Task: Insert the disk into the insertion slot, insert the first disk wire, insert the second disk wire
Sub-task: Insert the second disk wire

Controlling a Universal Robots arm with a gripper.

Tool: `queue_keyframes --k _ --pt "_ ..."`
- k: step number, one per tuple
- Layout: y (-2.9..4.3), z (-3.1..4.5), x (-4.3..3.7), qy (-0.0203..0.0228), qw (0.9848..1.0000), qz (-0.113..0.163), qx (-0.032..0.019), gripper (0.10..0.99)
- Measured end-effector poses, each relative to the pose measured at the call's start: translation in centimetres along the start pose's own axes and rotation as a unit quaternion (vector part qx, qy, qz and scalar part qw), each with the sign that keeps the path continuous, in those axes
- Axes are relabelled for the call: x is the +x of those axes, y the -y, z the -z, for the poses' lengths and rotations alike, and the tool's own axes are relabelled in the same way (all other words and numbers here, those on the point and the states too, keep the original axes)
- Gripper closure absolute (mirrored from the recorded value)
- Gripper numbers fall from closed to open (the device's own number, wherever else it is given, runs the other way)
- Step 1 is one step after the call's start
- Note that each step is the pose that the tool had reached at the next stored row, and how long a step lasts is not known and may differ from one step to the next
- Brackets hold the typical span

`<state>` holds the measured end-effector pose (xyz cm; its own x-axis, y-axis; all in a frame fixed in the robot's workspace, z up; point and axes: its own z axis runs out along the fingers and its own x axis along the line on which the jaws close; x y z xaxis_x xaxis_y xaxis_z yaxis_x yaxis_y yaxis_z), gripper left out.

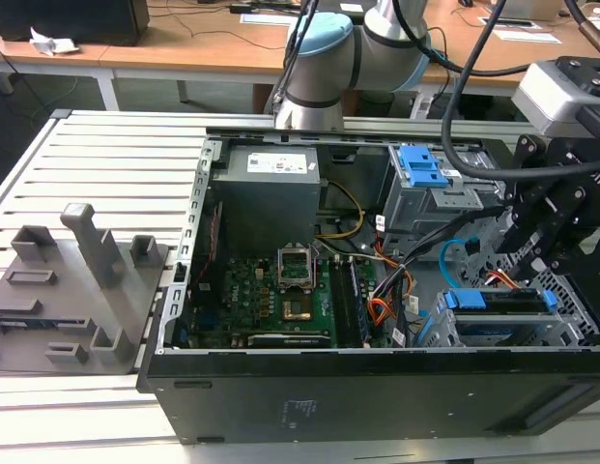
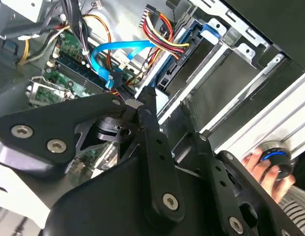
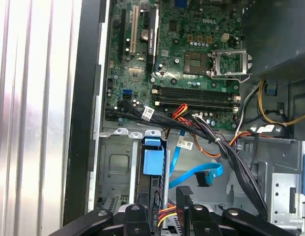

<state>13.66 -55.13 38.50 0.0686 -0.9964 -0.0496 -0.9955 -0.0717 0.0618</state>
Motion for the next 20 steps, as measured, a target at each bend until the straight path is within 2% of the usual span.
queue_keyframes --k 1,14,18,20 --pt "-0.01 0.0 0.01 -0.0009 0.9999 0.013 -0.0006 0.725" --pt "0.0 -0.01 -0.02 -0.0009 0.9999 0.014 -0.0007 0.725" --pt "0.09 -0.09 -1.78 -0.0011 0.9999 0.015 -0.0008 0.725" --pt "0.06 -0.11 -2.09 -0.001 0.9999 0.015 -0.0008 0.725"
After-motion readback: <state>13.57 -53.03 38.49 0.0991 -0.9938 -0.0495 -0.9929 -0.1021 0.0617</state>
